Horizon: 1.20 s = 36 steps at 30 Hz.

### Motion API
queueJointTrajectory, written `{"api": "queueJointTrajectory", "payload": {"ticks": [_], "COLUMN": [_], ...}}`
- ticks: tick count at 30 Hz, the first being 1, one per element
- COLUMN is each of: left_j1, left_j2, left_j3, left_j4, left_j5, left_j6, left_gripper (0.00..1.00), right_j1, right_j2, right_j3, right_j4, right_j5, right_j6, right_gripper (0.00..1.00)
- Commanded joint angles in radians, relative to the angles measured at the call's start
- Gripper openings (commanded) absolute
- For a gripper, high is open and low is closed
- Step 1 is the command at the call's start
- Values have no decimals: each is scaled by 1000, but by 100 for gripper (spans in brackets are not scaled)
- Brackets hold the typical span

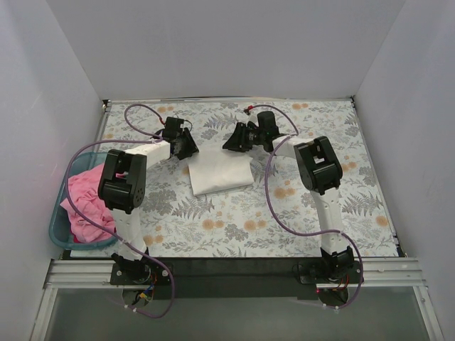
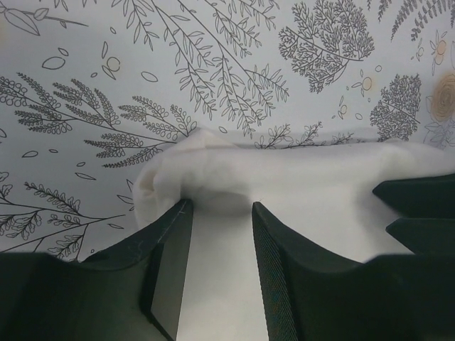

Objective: Fold and stack the t-shirts
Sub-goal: Fold the tshirt

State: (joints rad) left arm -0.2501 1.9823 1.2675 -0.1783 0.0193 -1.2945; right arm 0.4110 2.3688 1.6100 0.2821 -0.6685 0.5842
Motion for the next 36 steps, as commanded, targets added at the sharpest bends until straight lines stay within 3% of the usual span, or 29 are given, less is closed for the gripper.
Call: {"api": "queueJointTrajectory", "payload": {"ticks": [1,12,18,28,33,36], "left_j1": [8,-55,-123,-149,-149,-149], "left_j2": [-31,-373,-462,-378,-440,-535], "left_j3": [-3,-108,-278,-559,-571,-545], "left_j4": [-82,-151,-106,56,36,-18], "left_j5": [-21,16,50,36,28,2], "left_j6": [14,-58,-112,-252,-232,-195], "left_gripper": [39,48,47,32,31,39], "right_j1": [-15,-1,14,-6,-6,-6], "right_j2": [-89,-422,-431,-237,-319,-420], "right_j3": [-99,-326,-424,-532,-610,-631], "right_j4": [5,69,129,290,315,305], "right_j5": [66,14,32,40,32,43], "right_j6": [-20,42,83,147,123,100], "right_gripper": [46,47,46,43,43,45]}}
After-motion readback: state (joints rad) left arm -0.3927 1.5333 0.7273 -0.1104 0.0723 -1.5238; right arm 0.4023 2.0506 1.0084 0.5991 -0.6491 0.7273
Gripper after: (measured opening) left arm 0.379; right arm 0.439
